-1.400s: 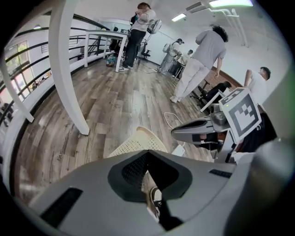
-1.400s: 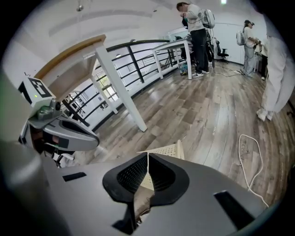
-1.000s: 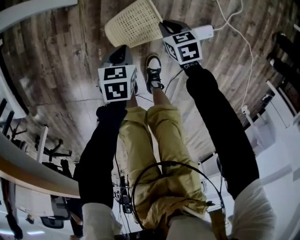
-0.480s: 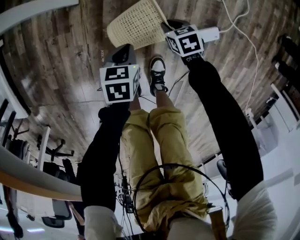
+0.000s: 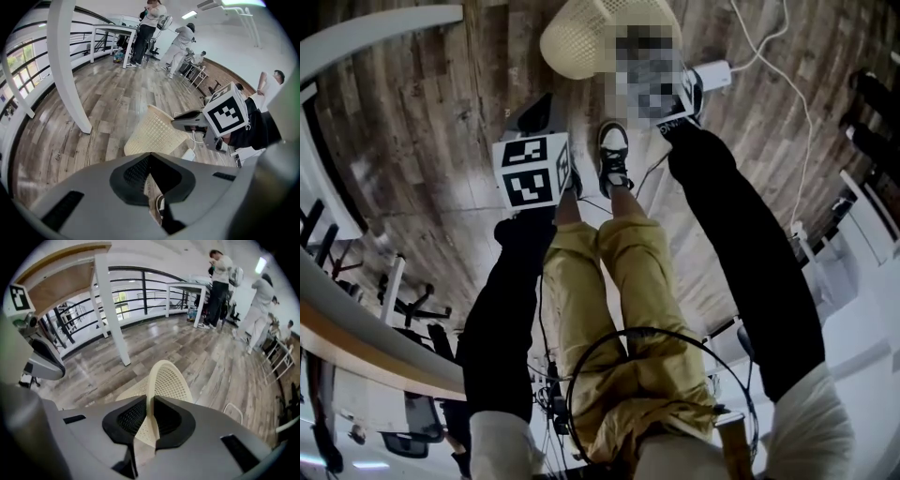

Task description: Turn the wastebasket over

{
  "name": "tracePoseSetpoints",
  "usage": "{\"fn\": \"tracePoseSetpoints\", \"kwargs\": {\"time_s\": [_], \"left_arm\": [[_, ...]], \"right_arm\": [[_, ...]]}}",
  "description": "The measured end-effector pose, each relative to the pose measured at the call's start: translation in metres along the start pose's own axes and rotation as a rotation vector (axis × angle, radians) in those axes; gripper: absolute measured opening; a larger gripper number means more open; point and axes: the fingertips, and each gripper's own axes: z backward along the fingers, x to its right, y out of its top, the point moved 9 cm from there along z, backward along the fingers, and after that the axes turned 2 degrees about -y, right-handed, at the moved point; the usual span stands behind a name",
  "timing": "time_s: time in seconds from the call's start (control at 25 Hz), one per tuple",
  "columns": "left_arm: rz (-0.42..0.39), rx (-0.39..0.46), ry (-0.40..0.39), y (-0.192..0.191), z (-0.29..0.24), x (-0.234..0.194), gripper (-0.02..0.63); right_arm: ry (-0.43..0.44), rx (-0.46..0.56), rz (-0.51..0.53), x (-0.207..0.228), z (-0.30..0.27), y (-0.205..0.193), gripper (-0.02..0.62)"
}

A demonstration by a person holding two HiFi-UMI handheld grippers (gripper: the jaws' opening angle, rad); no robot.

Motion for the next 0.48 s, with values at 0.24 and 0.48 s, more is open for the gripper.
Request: {"fn": "tracePoseSetpoints", "kwargs": {"time_s": [0.24,0.48], "left_arm": [[0.031,0.016,0.027,0.001,-0.006,-0.006,0.002],[0.070,-0.047,0.064,-0.024,-0.004,-0.022,0.001]], "right_arm": [[-0.020,0.031,0.287,-0.017,-0.006,0.007,0.061],[0.205,-0.081,0.336,-0.078,-0.014,-0.041,0.061]]}}
